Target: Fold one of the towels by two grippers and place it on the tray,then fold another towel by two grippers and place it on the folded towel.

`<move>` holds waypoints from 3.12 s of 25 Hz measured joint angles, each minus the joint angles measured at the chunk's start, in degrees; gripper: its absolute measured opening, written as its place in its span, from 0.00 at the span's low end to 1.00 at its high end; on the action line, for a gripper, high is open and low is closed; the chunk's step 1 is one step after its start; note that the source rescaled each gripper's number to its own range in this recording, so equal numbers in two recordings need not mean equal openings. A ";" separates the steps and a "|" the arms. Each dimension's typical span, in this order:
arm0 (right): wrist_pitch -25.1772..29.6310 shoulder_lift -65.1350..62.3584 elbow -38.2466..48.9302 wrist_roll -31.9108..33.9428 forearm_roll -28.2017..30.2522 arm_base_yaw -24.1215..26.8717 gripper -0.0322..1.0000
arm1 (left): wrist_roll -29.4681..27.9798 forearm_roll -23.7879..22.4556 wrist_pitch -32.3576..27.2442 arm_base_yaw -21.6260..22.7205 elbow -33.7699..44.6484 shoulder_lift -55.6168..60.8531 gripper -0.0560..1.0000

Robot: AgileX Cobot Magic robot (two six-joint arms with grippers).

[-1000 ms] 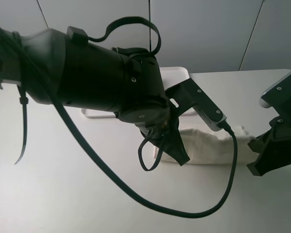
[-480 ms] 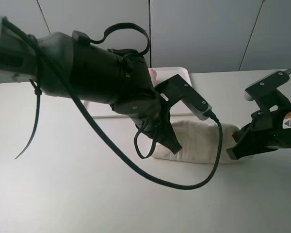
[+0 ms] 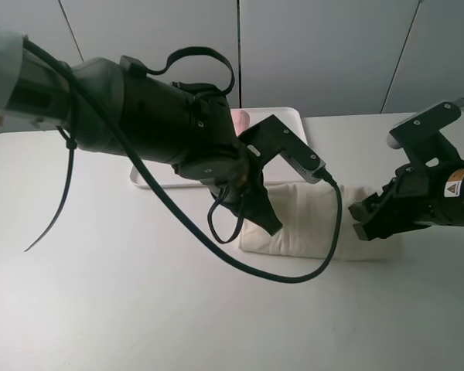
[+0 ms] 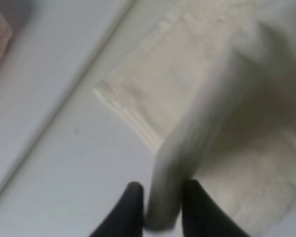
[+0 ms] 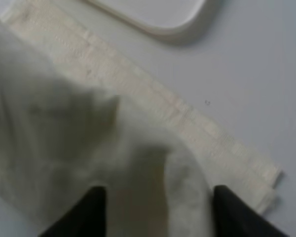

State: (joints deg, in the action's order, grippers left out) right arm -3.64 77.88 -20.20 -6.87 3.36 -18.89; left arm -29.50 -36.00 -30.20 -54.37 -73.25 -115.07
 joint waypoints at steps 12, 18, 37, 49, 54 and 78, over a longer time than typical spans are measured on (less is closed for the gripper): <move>8.22 0.05 -3.62 0.35 -12.79 0.79 0.96 | -3.87 2.31 -0.95 3.03 0.00 0.00 0.96; 21.31 0.80 -12.60 5.86 -10.33 7.29 0.96 | 10.36 27.60 -5.68 11.59 -3.02 -0.09 0.96; 39.64 11.59 -20.27 15.76 0.16 9.66 0.95 | 13.41 36.00 -23.26 13.19 -24.59 -13.53 0.97; 38.61 11.59 -21.30 14.47 0.09 9.66 0.95 | 6.12 36.54 -26.08 13.19 -25.85 -17.46 0.97; 38.61 11.59 -21.30 14.02 0.09 9.66 0.95 | 4.37 37.25 -25.98 13.19 -25.85 -18.74 0.97; 38.59 14.52 -21.83 13.78 -1.14 9.66 0.95 | 2.79 38.67 -26.53 13.19 -26.29 -19.76 0.96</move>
State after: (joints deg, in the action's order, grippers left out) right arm 34.95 92.40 -42.03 6.91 2.21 -9.23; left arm -26.71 2.67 -56.73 -41.19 -99.54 -134.83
